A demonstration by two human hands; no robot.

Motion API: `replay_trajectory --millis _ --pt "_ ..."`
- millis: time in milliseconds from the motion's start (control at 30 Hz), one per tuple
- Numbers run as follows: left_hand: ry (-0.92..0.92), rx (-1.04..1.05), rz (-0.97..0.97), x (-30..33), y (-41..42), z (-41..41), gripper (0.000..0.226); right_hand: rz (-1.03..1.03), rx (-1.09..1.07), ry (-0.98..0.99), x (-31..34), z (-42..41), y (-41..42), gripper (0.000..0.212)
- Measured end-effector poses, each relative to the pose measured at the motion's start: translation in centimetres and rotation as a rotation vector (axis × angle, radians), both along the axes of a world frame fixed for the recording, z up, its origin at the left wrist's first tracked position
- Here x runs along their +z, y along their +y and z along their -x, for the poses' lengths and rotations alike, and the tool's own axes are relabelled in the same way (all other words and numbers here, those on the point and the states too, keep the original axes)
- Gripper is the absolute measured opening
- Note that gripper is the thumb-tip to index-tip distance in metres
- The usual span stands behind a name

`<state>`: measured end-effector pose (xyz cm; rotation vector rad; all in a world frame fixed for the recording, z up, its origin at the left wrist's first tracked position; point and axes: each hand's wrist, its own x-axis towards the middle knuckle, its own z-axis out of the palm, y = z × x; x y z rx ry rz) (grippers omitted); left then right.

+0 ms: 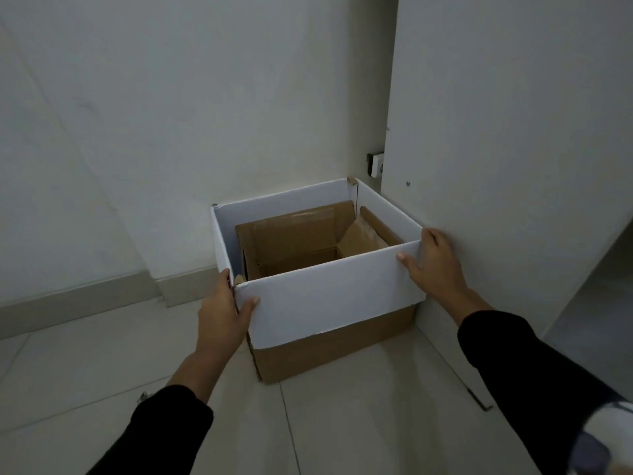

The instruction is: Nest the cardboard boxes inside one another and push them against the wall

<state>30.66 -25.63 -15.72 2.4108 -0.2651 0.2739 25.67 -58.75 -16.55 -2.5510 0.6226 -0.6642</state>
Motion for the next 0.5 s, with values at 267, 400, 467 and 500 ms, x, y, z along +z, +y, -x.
replay_trajectory --millis 267,400,467,500 --pt "0.010 -0.029 -0.035 1.1 0.9 1.3 0.055 0.009 0.033 0.048 1.1 0.8 1.6 0.058" --pt "0.025 -0.004 -0.043 3.1 2.0 3.0 0.048 0.005 0.108 0.026 2.6 1.6 4.6 0.046" --pt "-0.019 0.010 -0.021 4.3 2.9 4.0 0.043 -0.023 0.161 -0.020 3.8 1.8 6.7 0.044" --pt "-0.047 0.009 -0.020 5.2 3.4 4.5 0.039 -0.037 0.187 -0.028 4.7 2.0 7.7 0.043"
